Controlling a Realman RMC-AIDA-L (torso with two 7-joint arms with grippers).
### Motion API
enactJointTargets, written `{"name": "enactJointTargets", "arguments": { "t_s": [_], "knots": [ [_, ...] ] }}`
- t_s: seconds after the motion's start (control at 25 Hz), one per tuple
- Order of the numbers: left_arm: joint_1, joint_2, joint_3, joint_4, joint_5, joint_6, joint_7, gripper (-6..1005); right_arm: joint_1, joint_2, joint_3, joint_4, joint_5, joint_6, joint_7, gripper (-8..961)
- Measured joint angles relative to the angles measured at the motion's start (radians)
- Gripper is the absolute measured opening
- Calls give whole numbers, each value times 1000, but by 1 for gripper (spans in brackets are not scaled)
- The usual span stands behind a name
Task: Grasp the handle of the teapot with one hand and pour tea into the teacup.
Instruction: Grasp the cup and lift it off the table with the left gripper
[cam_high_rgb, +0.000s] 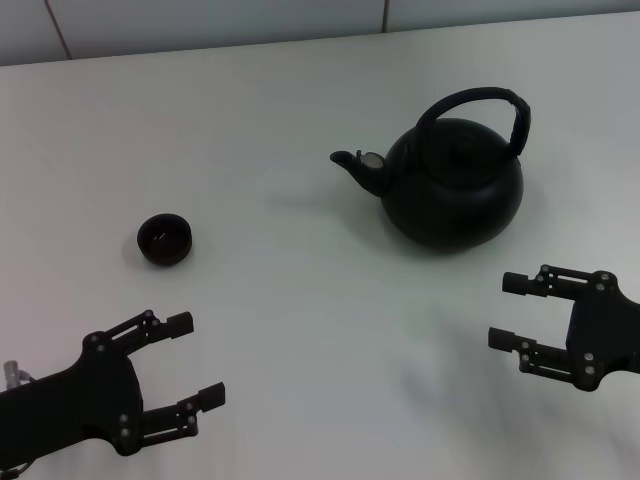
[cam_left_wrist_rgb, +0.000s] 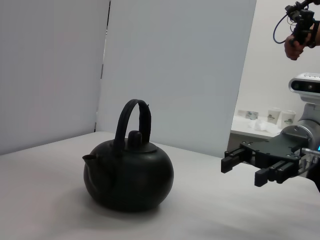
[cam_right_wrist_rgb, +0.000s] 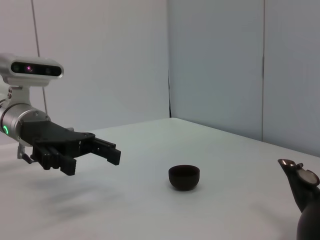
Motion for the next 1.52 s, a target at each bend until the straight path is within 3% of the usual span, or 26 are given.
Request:
{"name": "enactJointTargets", "arguments": {
  "t_s": [0.4, 0.48, 0.64, 0.72, 0.84, 1.12, 1.32, 1.52],
  "knots": [
    [4, -10, -21, 0, -3, -4, 0, 859, 0, 0, 0, 0, 0, 0, 0, 626],
    [7, -22, -86, 0, -4, -12, 9, 859, 0, 0, 1, 0, 0, -1, 0, 626],
    [-2, -45, -324, -32, -16, -53, 83, 859, 0, 0, 1, 0, 0, -4, 0, 627],
    [-16, -44, -424, -81, -26, -81, 129, 859, 0, 0, 1, 0, 1, -6, 0, 627],
    [-25, -41, -480, -116, -29, -98, 162, 859, -1, 0, 3, -2, 3, -8, 0, 627],
    [-33, -40, -467, -110, -25, -118, 171, 859, 0, -2, 3, -2, 3, -9, 1, 626],
    [-35, -39, -323, -84, -23, -267, 197, 859, 6, -2, 3, -3, 3, -9, 1, 627],
    [-35, -40, -280, -79, -24, -336, 205, 859, 11, -2, 3, -3, 3, -9, 2, 627]
  ]
}}
